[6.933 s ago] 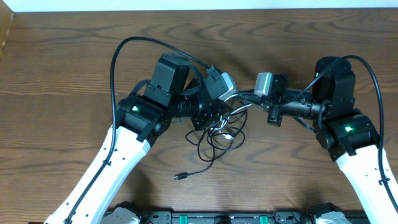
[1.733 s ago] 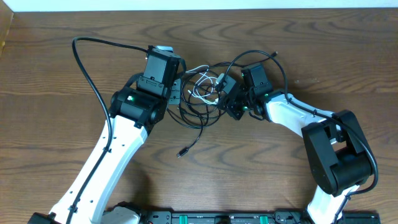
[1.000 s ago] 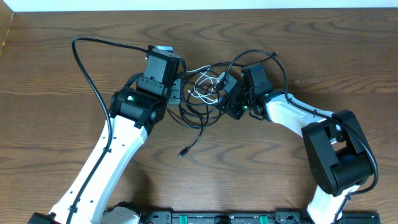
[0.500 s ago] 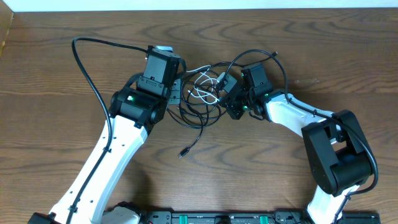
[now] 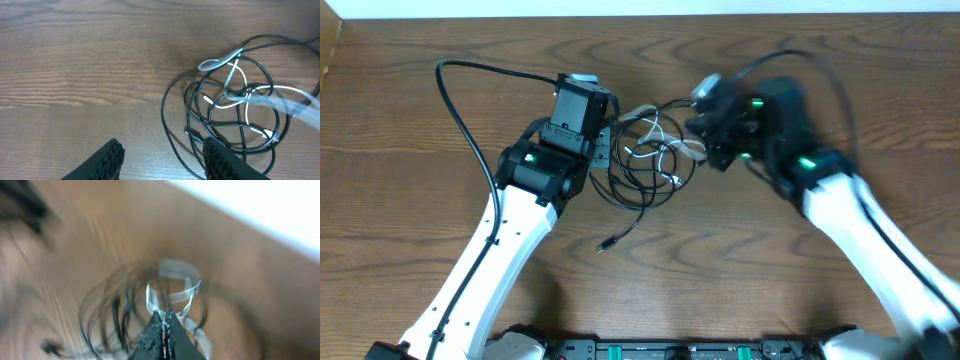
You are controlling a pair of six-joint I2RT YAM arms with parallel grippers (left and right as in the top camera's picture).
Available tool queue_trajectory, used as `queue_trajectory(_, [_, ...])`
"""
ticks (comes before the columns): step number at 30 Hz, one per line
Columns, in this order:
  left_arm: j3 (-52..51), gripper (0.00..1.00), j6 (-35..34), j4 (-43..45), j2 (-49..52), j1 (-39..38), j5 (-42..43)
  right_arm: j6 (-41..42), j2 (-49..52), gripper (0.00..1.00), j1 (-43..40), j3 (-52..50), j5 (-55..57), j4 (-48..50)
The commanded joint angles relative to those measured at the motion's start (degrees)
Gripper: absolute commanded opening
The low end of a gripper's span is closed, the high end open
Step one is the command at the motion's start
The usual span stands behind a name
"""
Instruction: Untangle cables
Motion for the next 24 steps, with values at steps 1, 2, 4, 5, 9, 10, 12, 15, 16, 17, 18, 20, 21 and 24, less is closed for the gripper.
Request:
queue_trajectory(1, [0.07, 0.53, -0.37, -0.42, 0.44, 0.13, 0.33, 1.66, -11.72, 0.01, -0.7, 1.38, -1.07, 1.42])
queue_trajectory(2, [0.07, 0.56, -0.37, -0.39, 0.44, 0.15, 1.01, 1.66, -14.56, 0.01, -0.87, 1.38, -0.59, 2.19])
queue_trajectory(4, [0.07, 0.6, -0.35, -0.33, 0.44, 0.15, 2.84, 1.64, -19.21, 0.01, -1.11, 1.38, 1.31, 3.34])
queue_trajectory(5, [0.07, 0.61, -0.37, -0.31, 0.44, 0.15, 3.5, 1.6, -21.31, 0.01, -1.16, 1.38, 3.15, 3.54])
queue_trajectory(9, [0.07, 0.61, -0.37, -0.33, 0.44, 0.15, 5.95, 1.4, -25.57, 0.01, -1.6, 1.36, 10.01, 1.18])
queue_trajectory(10, [0.07, 0.61, -0.37, -0.33, 0.44, 0.13, 6.36, 1.42, -25.57, 0.01, -1.79, 1.36, 9.99, -0.33])
queue_trajectory(12, [0.07, 0.61, -0.37, -0.35, 0.44, 0.13, 6.93, 1.44, -24.65, 0.01, -1.97, 1.36, 9.99, -3.82])
queue_trajectory(15, [0.07, 0.61, -0.35, -0.35, 0.44, 0.15, 7.02, 3.78, -21.38, 0.01, -1.97, 1.36, 9.99, -8.66])
queue_trajectory(16, [0.07, 0.61, -0.35, -0.33, 0.44, 0.13, 6.99, 5.57, -19.91, 0.01, -1.99, 1.36, 10.01, -9.9])
queue_trajectory(17, [0.07, 0.61, -0.35, -0.35, 0.44, 0.15, 6.99, 7.28, -18.56, 0.01, -2.01, 1.36, 10.01, -10.88])
queue_trajectory(18, [0.07, 0.61, -0.35, -0.35, 0.44, 0.15, 6.99, 9.88, -16.96, 0.01, -2.01, 1.36, 9.99, -11.63])
queue_trajectory(20, [0.07, 0.61, -0.35, -0.37, 0.44, 0.15, 6.99, 16.63, -13.18, 0.05, -2.12, 1.36, 9.99, -12.79])
queue_trajectory(21, [0.07, 0.62, -0.35, -0.37, 0.44, 0.15, 6.99, 19.47, -11.47, 0.07, -2.12, 1.36, 9.99, -13.27])
queue_trajectory(24, [0.07, 0.98, -0.35, -0.37, 0.44, 0.15, 6.99, 25.7, -6.14, 0.32, -2.12, 1.36, 9.62, -14.58])
